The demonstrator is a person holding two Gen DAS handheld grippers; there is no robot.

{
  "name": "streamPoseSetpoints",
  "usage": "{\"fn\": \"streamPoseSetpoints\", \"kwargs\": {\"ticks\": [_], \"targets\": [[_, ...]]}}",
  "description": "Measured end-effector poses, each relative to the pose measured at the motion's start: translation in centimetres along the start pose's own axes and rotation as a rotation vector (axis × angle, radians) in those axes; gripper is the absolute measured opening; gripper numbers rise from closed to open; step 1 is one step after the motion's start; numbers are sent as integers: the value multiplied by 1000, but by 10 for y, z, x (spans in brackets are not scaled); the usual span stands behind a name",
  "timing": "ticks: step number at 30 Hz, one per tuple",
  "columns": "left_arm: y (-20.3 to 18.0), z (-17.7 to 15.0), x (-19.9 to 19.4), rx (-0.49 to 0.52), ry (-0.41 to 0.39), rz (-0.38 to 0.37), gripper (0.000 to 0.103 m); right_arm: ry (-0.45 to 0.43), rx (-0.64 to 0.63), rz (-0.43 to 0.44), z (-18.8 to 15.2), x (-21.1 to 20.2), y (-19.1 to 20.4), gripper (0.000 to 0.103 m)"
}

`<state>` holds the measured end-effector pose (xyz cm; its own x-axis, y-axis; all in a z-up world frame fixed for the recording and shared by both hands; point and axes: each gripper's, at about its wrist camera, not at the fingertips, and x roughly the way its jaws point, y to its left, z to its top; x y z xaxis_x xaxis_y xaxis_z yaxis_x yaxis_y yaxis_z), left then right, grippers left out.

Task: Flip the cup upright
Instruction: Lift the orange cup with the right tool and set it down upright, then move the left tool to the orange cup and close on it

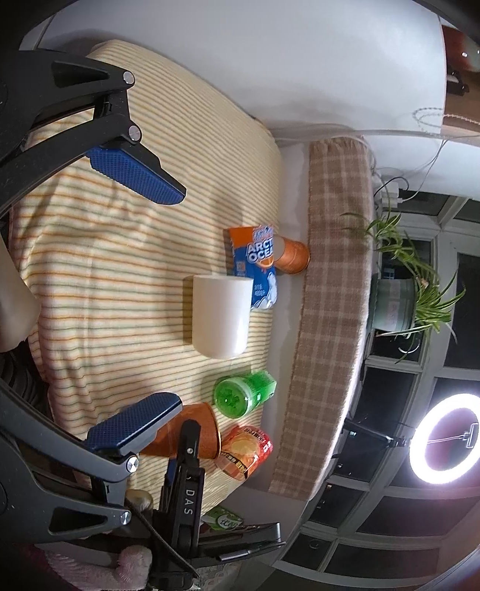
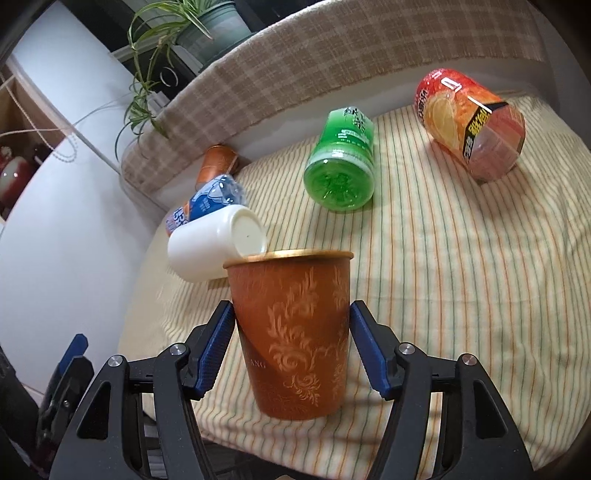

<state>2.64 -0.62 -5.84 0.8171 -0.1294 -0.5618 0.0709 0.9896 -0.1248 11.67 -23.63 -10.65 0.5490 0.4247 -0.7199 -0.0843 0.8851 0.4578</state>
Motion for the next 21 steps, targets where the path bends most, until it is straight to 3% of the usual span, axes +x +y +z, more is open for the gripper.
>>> {"fn": "streamPoseSetpoints", "kwargs": {"ticks": [4,10,14,19,21], "targets": [[-5,2,11,-6,44,-39,103,-11,-22,-8,3,-5,-1,70],[-13,13,39,-58,162,-184,103,-60,-65,-26,-4,-28,-4,71],[-26,22,54,-32,201,-246,103,-85,-78,-60,-15,-45,-13,71],[-47,36,85,-7,316,-359,103,-104,-60,-116,-28,-61,-30,71],[-55,40,100,2,369,-389,93,-105,-48,-132,-33,-65,-36,71]]}}
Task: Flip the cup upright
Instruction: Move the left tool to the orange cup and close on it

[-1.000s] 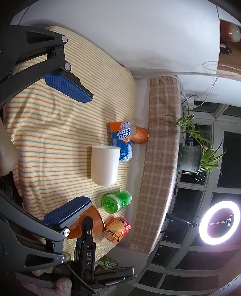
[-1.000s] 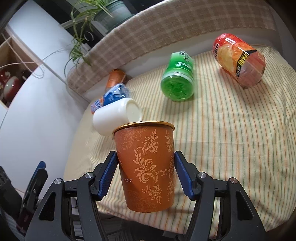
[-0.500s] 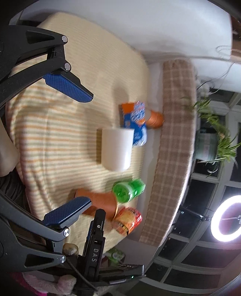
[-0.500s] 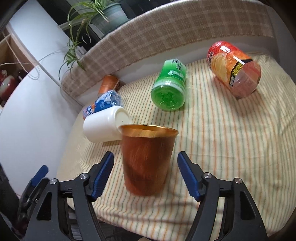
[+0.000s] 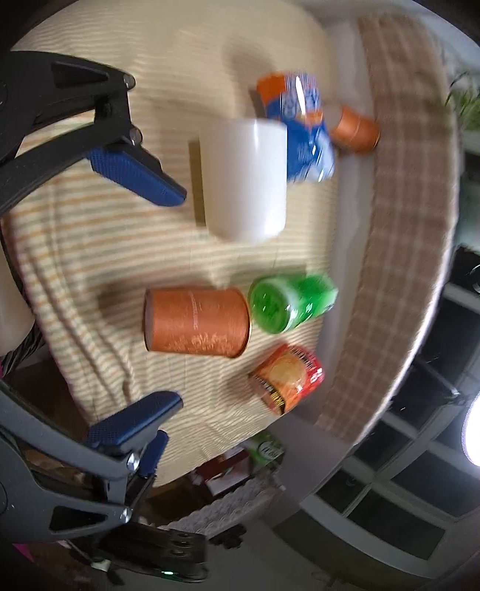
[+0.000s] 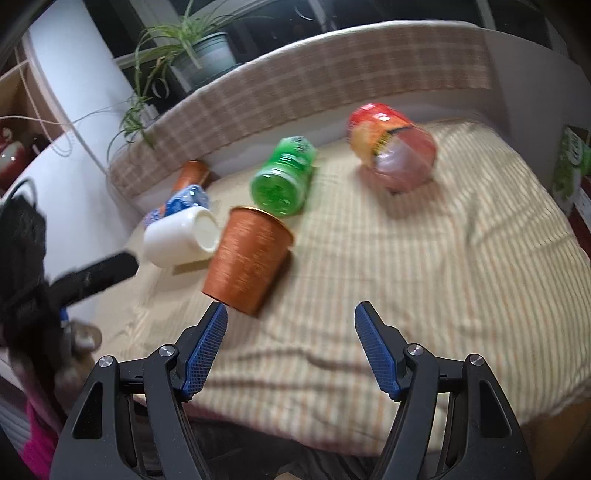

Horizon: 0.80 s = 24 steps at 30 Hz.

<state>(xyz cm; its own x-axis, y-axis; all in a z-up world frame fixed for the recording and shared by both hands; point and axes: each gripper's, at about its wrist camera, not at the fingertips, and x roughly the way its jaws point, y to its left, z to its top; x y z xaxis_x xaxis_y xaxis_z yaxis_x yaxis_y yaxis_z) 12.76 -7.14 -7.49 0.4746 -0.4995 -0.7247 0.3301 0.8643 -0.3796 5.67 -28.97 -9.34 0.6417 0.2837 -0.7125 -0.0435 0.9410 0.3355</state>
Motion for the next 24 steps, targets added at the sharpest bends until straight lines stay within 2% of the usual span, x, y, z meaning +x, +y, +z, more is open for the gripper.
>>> {"fn": "streamPoseSetpoints", "kwargs": {"ticks": [3,10,24], "targets": [[-1,14,23,-13,81,-38,85,0,18,-16,-7,-4,-9,71],[-5,27,62,-9,201,-70,84,0,67,-34,-14,-7,-28,71],[-20,40,100,22,279,-43,84,-1,95,-31,-20,-7,-39,71]]}}
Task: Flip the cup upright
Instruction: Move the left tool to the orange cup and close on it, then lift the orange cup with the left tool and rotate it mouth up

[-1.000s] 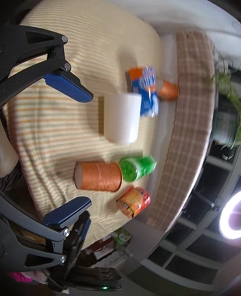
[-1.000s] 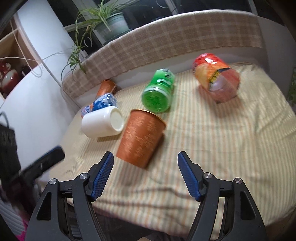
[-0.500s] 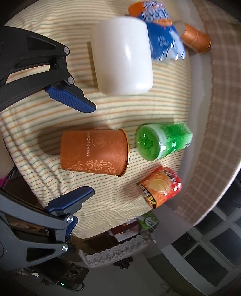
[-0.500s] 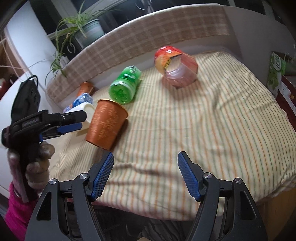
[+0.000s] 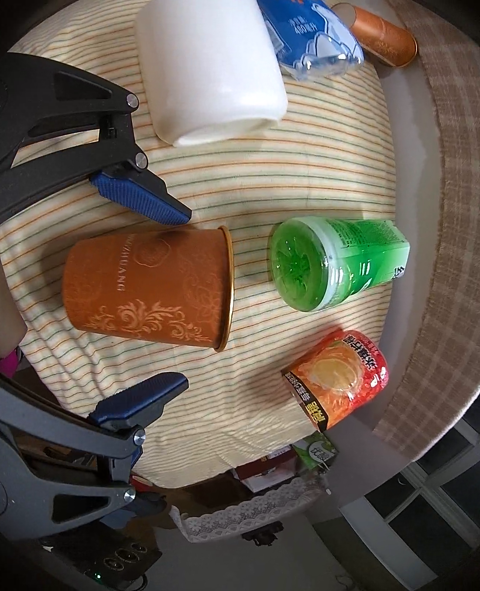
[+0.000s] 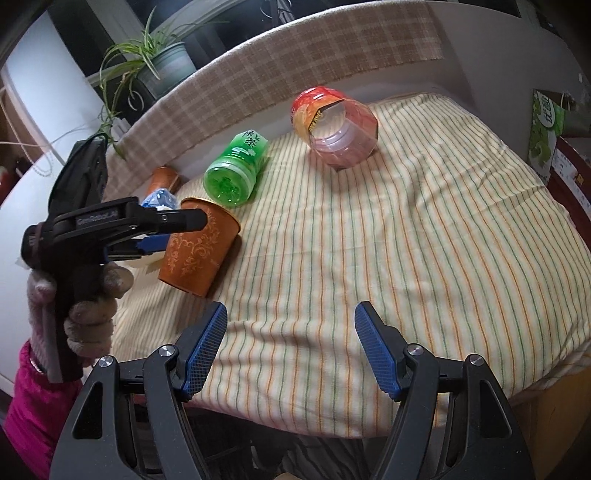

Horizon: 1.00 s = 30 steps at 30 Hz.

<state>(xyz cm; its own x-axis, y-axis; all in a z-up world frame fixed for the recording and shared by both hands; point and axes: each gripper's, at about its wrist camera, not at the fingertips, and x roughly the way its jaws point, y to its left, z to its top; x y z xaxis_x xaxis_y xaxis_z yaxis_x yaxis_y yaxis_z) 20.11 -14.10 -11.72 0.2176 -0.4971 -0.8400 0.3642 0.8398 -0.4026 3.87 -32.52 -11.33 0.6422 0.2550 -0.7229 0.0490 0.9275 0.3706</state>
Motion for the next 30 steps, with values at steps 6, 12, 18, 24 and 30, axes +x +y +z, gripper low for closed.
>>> {"fn": "streamPoseSetpoints", "kwargs": {"ticks": [6,12,18,24,30], "targets": [[0,3,12,2,29,13,68,-8,19,-17,-1,-3,-8,71],[-3,0,5,11,-7,23,68,-11,35,-31,-2,-5,-12,71],[-13,-12,-18,46,-86,53,68,-18,17,-35,-1,-6,-7,71],[-26,-31,-47,100,-202,101,68,-24,0,-35,-2,-6,0,71],[-32,-51,-69,118,-306,140,68,-33,-15,-38,-3,-8,5,71]]}}
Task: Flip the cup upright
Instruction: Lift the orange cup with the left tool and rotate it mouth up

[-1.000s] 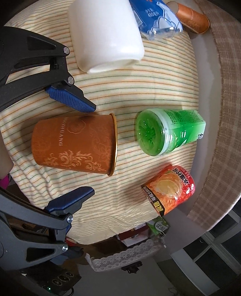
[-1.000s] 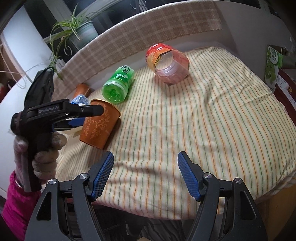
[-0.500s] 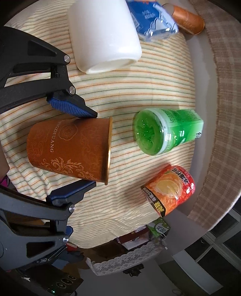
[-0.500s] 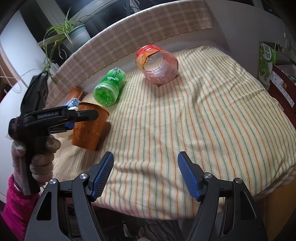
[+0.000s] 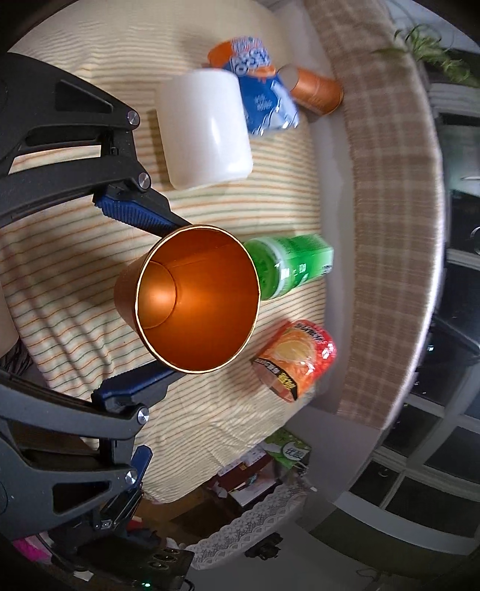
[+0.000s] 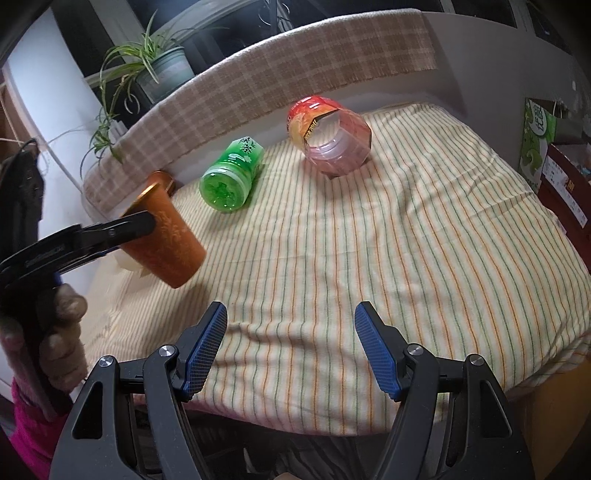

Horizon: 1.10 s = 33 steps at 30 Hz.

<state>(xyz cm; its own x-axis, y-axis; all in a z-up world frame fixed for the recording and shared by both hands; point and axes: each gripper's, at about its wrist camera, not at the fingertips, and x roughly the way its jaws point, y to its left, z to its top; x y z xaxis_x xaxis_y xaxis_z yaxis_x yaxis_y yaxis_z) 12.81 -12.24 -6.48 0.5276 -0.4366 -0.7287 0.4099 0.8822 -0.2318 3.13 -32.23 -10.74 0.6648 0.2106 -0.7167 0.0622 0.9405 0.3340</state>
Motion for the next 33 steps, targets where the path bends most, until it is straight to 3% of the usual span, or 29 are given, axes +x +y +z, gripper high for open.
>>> {"fn": "streamPoseSetpoints", "kwargs": {"ticks": [9,23,33], "targets": [[3,-24,-27,24,-92,83,68,-11,-23,-12,-1,-2,5,71],[15,-43,-18,6,-110,146,68,-72,-128,-68,-6,-12,31,71],[17,-47,-10,-1,-94,148,68,-83,-160,-97,-8,-13,37,71]]}}
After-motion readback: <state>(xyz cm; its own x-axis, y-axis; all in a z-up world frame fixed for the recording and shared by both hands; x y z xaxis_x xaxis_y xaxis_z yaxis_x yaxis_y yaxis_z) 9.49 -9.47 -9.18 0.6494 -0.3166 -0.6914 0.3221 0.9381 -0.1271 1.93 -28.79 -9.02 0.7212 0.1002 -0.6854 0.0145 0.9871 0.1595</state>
